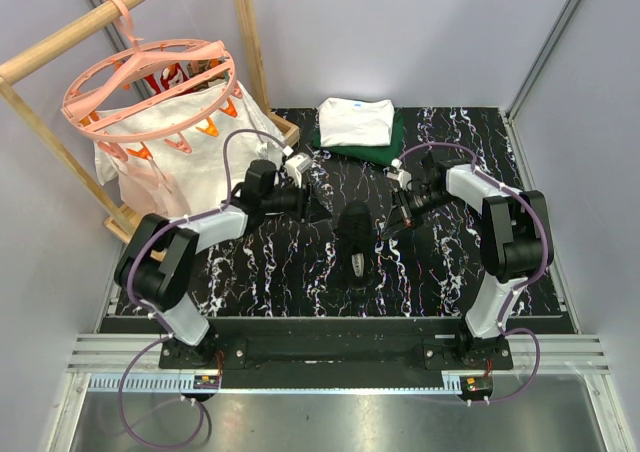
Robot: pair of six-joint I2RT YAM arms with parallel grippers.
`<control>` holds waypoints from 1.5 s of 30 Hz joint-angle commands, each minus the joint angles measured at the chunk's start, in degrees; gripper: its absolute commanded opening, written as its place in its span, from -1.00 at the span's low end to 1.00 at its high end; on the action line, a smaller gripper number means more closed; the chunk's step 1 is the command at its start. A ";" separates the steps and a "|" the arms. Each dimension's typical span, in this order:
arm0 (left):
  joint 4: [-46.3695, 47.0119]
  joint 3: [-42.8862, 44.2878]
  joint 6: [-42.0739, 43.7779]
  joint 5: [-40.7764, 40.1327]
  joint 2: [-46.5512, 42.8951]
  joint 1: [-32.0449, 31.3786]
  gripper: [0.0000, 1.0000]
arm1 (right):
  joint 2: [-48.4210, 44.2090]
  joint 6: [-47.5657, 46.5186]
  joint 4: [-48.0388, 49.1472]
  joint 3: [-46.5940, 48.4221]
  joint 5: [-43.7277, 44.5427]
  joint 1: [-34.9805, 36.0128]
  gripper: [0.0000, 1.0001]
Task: Tie the shoes
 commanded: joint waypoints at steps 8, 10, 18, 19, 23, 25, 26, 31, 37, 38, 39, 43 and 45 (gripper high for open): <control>-14.33 5.12 18.34 8.91 -2.56 -3.10 0.20 | 0.66 -3.41 -4.63 2.29 -3.13 0.48 -0.76; -16.79 6.70 21.50 8.12 -1.77 -4.77 0.22 | 0.74 -3.67 -5.15 2.21 -3.22 0.48 -0.67; -18.90 10.05 21.96 6.01 2.01 -7.42 0.23 | 1.62 -2.80 -5.68 3.17 -2.78 0.48 0.00; -19.34 10.75 22.57 6.01 2.27 -8.03 0.23 | 1.80 -2.62 -5.59 3.61 -2.43 0.39 0.01; -22.14 11.98 24.06 4.60 3.68 -9.09 0.22 | 2.85 -1.83 -5.42 5.45 -1.90 -0.14 0.06; -23.21 12.42 24.33 3.99 4.30 -9.26 0.11 | 3.29 -1.57 -5.33 6.94 -1.46 -0.23 0.10; -24.34 12.43 24.77 4.25 4.39 -9.26 0.03 | 3.99 -1.39 -5.24 7.56 -1.29 -0.23 0.14; -28.83 12.08 28.80 4.69 2.90 -9.18 -0.84 | 5.84 -0.51 -5.07 10.64 -0.67 -0.31 0.22; -29.63 7.95 32.15 4.87 -1.50 -9.00 -1.00 | 7.77 0.28 -5.15 12.40 -1.72 -0.31 0.20; -29.89 7.33 32.33 4.69 -2.02 -8.91 -1.00 | 7.78 0.28 -5.24 12.40 -1.90 -0.31 0.20; -29.98 7.07 32.68 4.69 -2.29 -8.83 -1.00 | 7.86 0.28 -5.24 12.40 -2.07 -0.23 0.19; -31.82 6.27 34.70 4.60 -3.26 -8.30 -1.00 | 7.34 0.28 -5.33 11.79 -2.25 -0.14 0.19; -32.61 5.92 36.27 4.60 -3.61 -8.12 -1.00 | 7.25 0.19 -5.24 11.61 -2.69 -0.23 0.19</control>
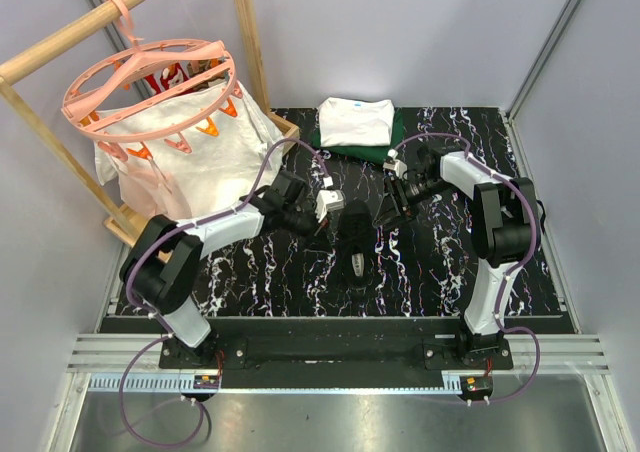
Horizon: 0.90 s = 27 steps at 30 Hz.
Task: Tie the shoes
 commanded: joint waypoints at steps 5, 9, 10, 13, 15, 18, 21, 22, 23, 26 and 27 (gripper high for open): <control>-4.37 -1.56 7.51 -0.12 -3.11 1.04 -1.00 | -0.75 0.89 -0.17 1.67 -2.41 0.15 0.18; -5.95 -2.00 8.83 -0.12 -3.46 1.48 -1.00 | -0.75 1.07 -0.08 2.02 -2.59 0.76 0.17; -5.95 -2.08 8.92 -0.12 -3.64 1.48 -1.00 | -0.49 1.16 -0.08 2.10 -2.67 1.02 0.16; -6.56 -1.91 8.92 -0.38 -3.47 1.39 -1.00 | -0.23 1.42 0.00 2.46 -2.85 1.73 0.15; -7.27 -1.56 9.27 -1.00 -3.55 1.39 -1.00 | -0.05 1.51 0.00 2.81 -3.03 2.69 0.13; -8.06 -1.56 9.80 -1.26 -3.73 1.48 -1.00 | 0.30 1.86 0.18 3.33 -3.20 4.01 0.13; -9.03 -1.12 9.98 -1.44 -3.38 1.48 -1.00 | 0.91 2.82 1.06 4.04 -3.38 5.15 0.13; -9.29 -1.03 9.98 -1.35 -3.20 1.39 -1.00 | 1.18 3.09 1.58 4.21 -3.47 5.42 0.12; -9.38 -1.03 10.06 -1.44 -3.29 1.48 -1.00 | 1.36 3.27 1.85 4.65 -3.47 6.12 0.12; -9.56 -1.12 10.15 -1.53 -3.29 1.48 -1.00 | 2.15 3.44 2.38 5.09 -3.64 7.17 0.11; -9.73 -1.12 10.15 -1.61 -3.29 1.39 -1.00 | 2.50 3.44 2.38 5.09 -3.73 7.79 0.11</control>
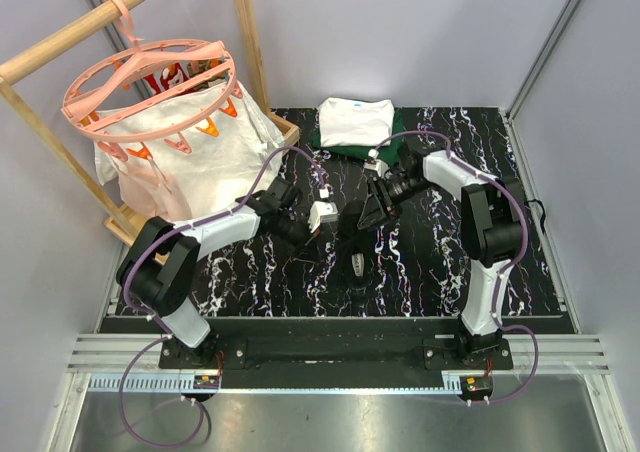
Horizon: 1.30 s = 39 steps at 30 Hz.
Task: Tie the shoes
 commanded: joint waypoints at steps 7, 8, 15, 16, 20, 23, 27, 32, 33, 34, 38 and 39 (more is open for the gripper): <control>-0.29 0.52 0.91 -1.60 -2.18 0.28 -0.97 | 1.26 0.62 1.40 1.37 -2.75 3.14 -0.13; -0.03 0.52 0.56 -1.86 -2.26 0.28 -0.95 | 1.08 0.45 1.48 1.11 -2.75 3.06 -0.21; 8.29 -0.44 -4.10 -1.33 -5.06 3.96 -0.19 | -0.85 -0.43 1.48 -0.12 -1.35 3.06 -1.00; 10.06 -0.19 -4.63 -2.38 -5.51 4.66 -0.11 | -1.12 -0.52 1.39 -0.64 -1.26 3.06 -1.00; 12.55 3.84 -0.16 -4.58 -3.94 5.02 -0.04 | -2.61 -1.22 1.39 -1.87 -0.12 2.97 -1.00; 13.42 6.66 4.23 -4.94 0.53 4.85 -0.03 | -3.75 -1.84 1.31 -3.02 0.94 3.06 -1.00; 13.42 10.79 9.68 -5.20 5.03 3.97 -0.03 | -4.72 -2.10 1.22 -4.25 2.08 2.97 -1.00; 12.81 12.65 18.56 -4.67 8.63 1.95 -0.03 | -4.81 -2.19 1.30 -4.69 2.70 2.79 -1.00; 12.81 13.17 20.40 -5.02 9.07 1.25 -0.03 | -4.64 -2.10 1.31 -4.60 2.70 2.45 -1.00; 12.72 13.26 21.11 -4.76 9.42 0.98 -0.04 | -4.55 -2.10 1.22 -4.60 2.79 2.35 -1.00; 13.33 14.32 22.00 -4.85 11.53 -0.16 -0.05 | -4.28 -2.10 1.22 -4.34 2.79 2.09 -1.00; 13.68 14.32 22.09 -5.20 11.71 -0.60 -0.05 | -4.20 -2.19 1.22 -4.25 2.70 2.00 -1.00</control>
